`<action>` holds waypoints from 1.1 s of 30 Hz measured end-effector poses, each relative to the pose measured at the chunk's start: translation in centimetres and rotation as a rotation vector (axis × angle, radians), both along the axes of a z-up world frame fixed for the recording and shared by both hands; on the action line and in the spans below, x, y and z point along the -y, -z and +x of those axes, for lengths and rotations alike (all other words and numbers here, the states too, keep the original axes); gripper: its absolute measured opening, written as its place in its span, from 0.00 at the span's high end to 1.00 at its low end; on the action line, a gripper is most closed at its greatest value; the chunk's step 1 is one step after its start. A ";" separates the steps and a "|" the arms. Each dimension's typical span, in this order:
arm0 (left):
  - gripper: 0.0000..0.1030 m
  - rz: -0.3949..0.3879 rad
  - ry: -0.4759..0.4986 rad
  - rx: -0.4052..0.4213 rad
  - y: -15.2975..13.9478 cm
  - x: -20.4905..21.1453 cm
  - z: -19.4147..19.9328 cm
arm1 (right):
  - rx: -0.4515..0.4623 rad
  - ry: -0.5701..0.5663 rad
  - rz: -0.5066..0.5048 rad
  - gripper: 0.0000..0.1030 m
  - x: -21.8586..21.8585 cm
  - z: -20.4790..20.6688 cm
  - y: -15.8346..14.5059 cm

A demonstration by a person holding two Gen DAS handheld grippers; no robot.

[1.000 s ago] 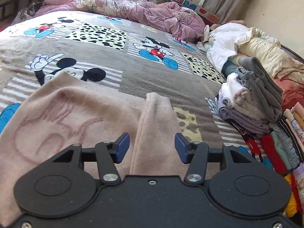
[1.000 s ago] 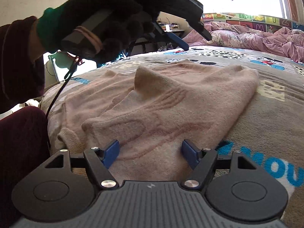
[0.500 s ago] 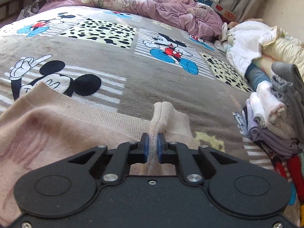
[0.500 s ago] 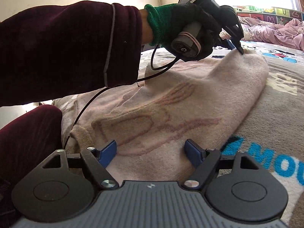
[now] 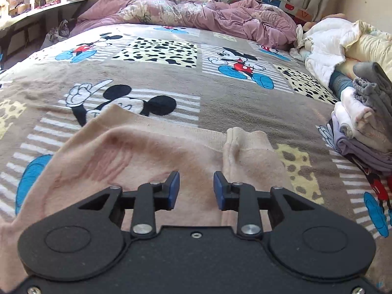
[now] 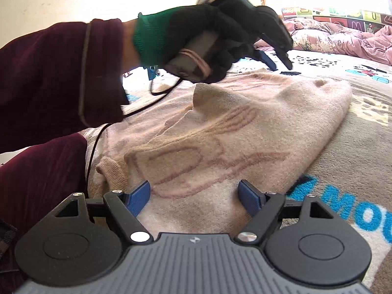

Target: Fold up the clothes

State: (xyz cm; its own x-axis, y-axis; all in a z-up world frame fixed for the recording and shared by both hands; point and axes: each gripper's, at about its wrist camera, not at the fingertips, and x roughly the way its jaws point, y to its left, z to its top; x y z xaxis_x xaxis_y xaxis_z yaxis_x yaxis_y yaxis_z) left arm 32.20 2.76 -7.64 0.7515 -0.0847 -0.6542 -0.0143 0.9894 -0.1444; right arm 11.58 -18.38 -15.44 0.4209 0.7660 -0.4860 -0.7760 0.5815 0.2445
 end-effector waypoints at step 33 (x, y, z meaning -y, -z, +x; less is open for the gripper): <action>0.95 -0.482 -0.118 0.037 2.7 -8.1 -11.0 | 0.218 -0.088 -0.075 0.24 -4.7 -6.8 -1.1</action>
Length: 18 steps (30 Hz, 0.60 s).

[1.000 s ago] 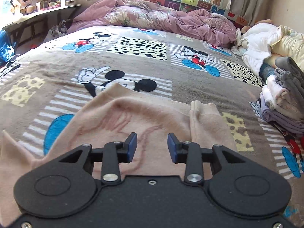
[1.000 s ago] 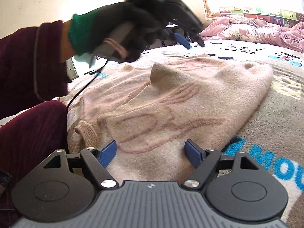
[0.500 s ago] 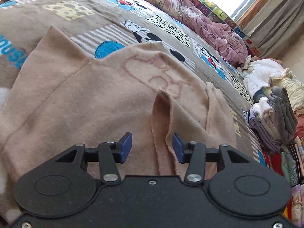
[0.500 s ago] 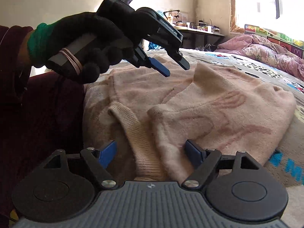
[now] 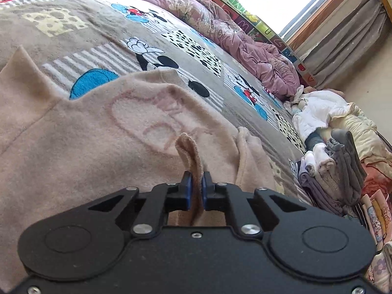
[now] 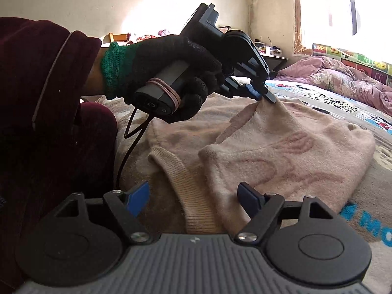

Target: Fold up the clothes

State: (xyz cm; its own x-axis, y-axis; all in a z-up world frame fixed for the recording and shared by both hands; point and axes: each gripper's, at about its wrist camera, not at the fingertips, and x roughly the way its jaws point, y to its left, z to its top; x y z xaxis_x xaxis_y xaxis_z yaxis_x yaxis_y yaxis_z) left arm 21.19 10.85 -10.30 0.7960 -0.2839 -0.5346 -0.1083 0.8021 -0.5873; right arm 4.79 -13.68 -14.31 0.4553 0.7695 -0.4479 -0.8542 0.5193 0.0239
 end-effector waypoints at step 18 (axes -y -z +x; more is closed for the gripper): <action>0.94 0.371 0.115 -0.145 -1.7 16.3 7.8 | -0.095 -0.017 -0.075 0.22 2.2 -0.6 -0.7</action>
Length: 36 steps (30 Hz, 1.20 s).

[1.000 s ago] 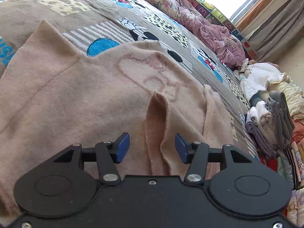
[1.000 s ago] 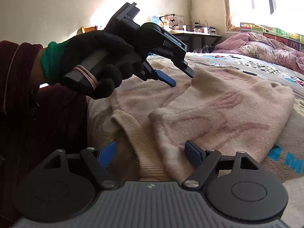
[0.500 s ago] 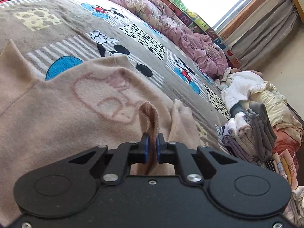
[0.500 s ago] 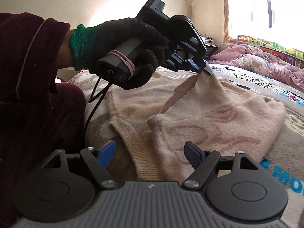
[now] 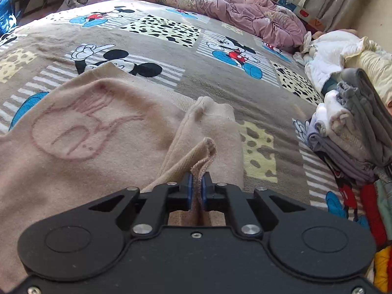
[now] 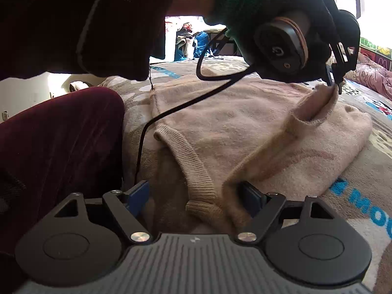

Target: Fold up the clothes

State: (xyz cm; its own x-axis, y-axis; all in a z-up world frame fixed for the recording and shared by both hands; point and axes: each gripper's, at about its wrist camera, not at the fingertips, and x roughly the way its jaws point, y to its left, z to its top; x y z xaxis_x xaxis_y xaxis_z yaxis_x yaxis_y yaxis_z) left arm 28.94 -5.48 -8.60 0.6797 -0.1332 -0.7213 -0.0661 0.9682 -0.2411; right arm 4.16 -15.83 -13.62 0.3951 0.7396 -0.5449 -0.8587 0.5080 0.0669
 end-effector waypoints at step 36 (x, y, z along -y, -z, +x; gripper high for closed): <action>0.62 0.199 0.553 0.137 6.2 -2.8 -18.6 | 0.293 0.182 -0.045 0.35 5.4 -2.5 -2.3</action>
